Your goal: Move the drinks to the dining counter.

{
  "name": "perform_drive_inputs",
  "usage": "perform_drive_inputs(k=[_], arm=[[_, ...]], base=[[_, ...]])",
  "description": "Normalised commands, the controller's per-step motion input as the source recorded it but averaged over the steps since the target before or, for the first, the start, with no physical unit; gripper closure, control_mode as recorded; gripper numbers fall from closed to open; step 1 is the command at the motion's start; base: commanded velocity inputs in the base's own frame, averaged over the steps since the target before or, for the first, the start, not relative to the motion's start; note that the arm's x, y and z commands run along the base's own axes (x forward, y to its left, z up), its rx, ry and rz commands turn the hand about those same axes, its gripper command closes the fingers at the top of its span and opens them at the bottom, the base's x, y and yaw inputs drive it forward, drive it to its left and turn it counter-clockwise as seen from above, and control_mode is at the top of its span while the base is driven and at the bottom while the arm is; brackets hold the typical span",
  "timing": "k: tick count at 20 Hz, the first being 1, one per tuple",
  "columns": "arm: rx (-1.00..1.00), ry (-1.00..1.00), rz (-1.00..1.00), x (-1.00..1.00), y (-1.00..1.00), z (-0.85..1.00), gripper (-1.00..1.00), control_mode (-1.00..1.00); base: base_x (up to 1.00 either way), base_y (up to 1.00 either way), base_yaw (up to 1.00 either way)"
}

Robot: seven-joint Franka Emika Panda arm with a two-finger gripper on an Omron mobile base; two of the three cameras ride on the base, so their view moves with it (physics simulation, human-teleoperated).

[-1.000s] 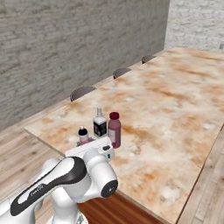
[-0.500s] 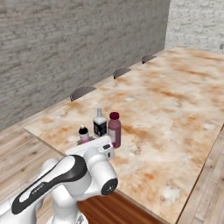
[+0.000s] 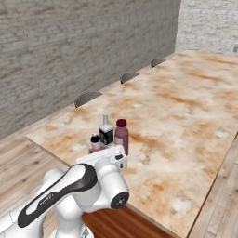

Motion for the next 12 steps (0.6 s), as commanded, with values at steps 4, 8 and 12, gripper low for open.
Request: perform_drive_inputs(k=[4, 8, 12], arm=[[-0.03, 0.05, -0.06, 0.15, -0.50, 0.00, 1.00, -1.00], [-0.05, 0.03, -0.02, 0.19, -0.58, -0.01, 1.00, -1.00], [0.00, 0.00, 0.00, 0.10, -0.51, 0.00, 1.00, -1.00]], base=[[0.00, 0.00, 0.00], [0.00, 0.00, 0.00], [0.00, 0.00, 0.00]])
